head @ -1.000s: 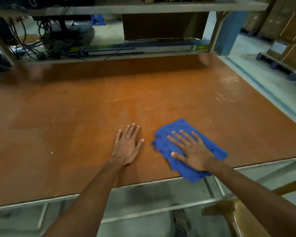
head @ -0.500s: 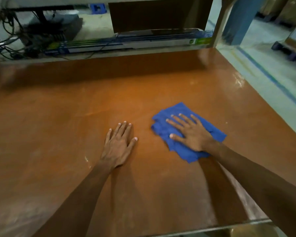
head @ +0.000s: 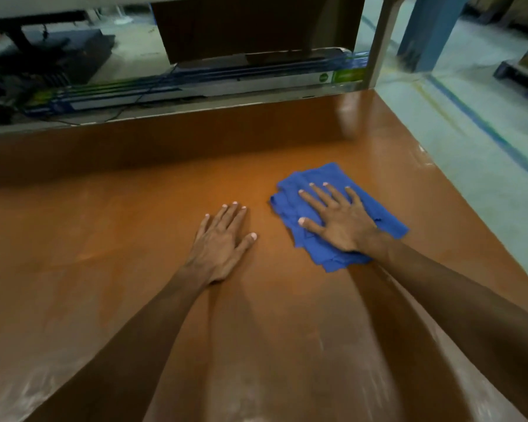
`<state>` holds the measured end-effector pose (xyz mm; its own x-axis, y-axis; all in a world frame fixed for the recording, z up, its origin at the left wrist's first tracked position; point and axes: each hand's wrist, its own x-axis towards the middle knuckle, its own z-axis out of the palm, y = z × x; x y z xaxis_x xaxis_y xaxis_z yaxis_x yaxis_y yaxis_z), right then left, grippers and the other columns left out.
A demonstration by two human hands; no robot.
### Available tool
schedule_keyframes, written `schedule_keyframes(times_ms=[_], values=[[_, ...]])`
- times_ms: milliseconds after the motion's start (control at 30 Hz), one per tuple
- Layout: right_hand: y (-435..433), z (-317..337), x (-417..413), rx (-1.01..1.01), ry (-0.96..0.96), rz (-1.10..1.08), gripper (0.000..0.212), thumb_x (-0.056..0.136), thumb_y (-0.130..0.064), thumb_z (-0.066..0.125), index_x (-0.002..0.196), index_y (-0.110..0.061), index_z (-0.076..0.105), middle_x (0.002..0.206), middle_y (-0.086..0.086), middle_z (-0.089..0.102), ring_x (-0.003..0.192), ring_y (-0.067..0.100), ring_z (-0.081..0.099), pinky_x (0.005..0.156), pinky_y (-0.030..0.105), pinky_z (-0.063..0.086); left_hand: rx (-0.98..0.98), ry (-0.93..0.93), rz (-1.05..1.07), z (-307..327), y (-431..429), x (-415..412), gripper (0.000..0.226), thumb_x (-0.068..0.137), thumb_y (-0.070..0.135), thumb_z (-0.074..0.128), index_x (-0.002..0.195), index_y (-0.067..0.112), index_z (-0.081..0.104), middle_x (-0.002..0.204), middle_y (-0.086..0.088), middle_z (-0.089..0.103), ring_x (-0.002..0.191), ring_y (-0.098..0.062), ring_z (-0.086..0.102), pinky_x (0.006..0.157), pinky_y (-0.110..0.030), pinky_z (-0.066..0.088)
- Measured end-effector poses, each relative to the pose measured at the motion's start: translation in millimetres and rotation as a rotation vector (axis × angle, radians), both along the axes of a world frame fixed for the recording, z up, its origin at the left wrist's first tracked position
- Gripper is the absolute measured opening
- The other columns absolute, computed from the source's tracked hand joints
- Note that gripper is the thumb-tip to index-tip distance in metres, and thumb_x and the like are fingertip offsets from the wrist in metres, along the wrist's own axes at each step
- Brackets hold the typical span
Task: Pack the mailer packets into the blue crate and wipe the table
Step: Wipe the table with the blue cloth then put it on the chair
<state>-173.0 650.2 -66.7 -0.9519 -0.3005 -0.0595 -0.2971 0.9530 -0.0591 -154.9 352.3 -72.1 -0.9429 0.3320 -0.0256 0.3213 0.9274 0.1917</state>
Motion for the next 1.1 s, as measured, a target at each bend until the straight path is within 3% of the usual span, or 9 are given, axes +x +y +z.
schedule_keyframes(times_ms=[67,200,367,500,633,767,833,967,1100], values=[[17,0,-10,-0.005,-0.005,0.127,0.072,0.088,-0.078,0.005,0.152,-0.048,-0.007,0.163,-0.016,-0.005,0.151,0.012,-0.005,0.121,0.049,-0.003,0.002,0.007,-0.014,-1,16,-19,0.071,0.097,0.067,0.02,0.157,0.031,0.009,0.165,0.01,0.002,0.151,-0.009,-0.003,0.122,-0.04,0.0],[73,2,-63,-0.006,0.006,-0.32,0.079,0.085,-0.08,0.002,0.154,-0.042,-0.002,0.165,-0.01,-0.001,0.152,0.019,-0.001,0.119,0.053,-0.001,-0.011,-0.033,-0.067,2,42,-53,0.072,0.096,0.069,0.017,0.157,0.032,0.003,0.165,0.011,-0.004,0.151,-0.009,-0.007,0.122,-0.04,-0.004],[96,0,-87,0.007,0.013,-0.029,0.073,0.087,-0.079,0.002,0.152,-0.047,-0.006,0.164,-0.012,-0.002,0.152,0.016,-0.003,0.121,0.052,0.001,0.012,-0.026,-0.054,3,78,-98,0.073,0.095,0.068,0.021,0.157,0.033,0.006,0.165,0.01,0.0,0.151,-0.009,-0.003,0.122,-0.04,-0.002],[135,-2,-142,-0.019,0.031,-0.338,0.074,0.089,-0.077,0.006,0.155,-0.042,0.002,0.165,-0.008,0.003,0.152,0.019,0.002,0.12,0.054,0.0,0.016,0.053,-0.02,-2,86,-103,0.071,0.095,0.071,0.013,0.156,0.036,0.004,0.164,0.012,-0.001,0.15,-0.006,-0.005,0.123,-0.04,0.0],[149,1,-195,-0.039,0.012,-0.289,0.074,0.089,-0.078,0.009,0.154,-0.043,0.003,0.165,-0.009,0.002,0.152,0.019,0.003,0.12,0.057,0.001,0.023,0.077,-0.016,-5,84,-102,0.072,0.094,0.073,0.01,0.156,0.038,0.003,0.164,0.015,-0.002,0.15,-0.003,-0.007,0.123,-0.038,0.0],[160,5,-233,-0.092,-0.001,-0.514,0.077,0.09,-0.077,0.011,0.156,-0.038,0.006,0.165,-0.005,0.003,0.152,0.022,0.002,0.119,0.059,-0.002,0.035,0.08,-0.011,-7,83,-104,0.073,0.093,0.075,0.011,0.156,0.039,0.004,0.163,0.017,-0.002,0.149,-0.001,-0.007,0.124,-0.039,0.002],[150,5,-240,-0.088,0.007,-0.521,0.079,0.089,-0.077,0.01,0.156,-0.036,0.005,0.165,-0.003,0.002,0.152,0.024,0.001,0.118,0.059,-0.003,0.045,0.077,-0.008,-7,83,-106,0.073,0.093,0.075,0.012,0.156,0.04,0.006,0.163,0.017,0.0,0.149,-0.002,-0.006,0.123,-0.041,0.003],[133,2,-213,-0.058,-0.009,-0.222,0.077,0.089,-0.079,0.009,0.155,-0.039,0.005,0.165,-0.007,0.003,0.152,0.019,0.003,0.12,0.055,0.0,0.044,0.079,-0.009,-7,83,-107,0.073,0.093,0.075,0.015,0.156,0.038,0.011,0.164,0.016,0.005,0.15,-0.003,-0.002,0.123,-0.04,0.003],[141,0,-158,-0.097,0.059,-0.496,0.075,0.091,-0.075,0.009,0.156,-0.037,0.006,0.165,-0.004,0.004,0.152,0.024,0.004,0.12,0.056,0.0,0.027,0.074,-0.011,-5,83,-105,0.073,0.093,0.075,0.014,0.156,0.037,0.012,0.164,0.014,0.007,0.15,-0.006,0.001,0.123,-0.041,0.004]])
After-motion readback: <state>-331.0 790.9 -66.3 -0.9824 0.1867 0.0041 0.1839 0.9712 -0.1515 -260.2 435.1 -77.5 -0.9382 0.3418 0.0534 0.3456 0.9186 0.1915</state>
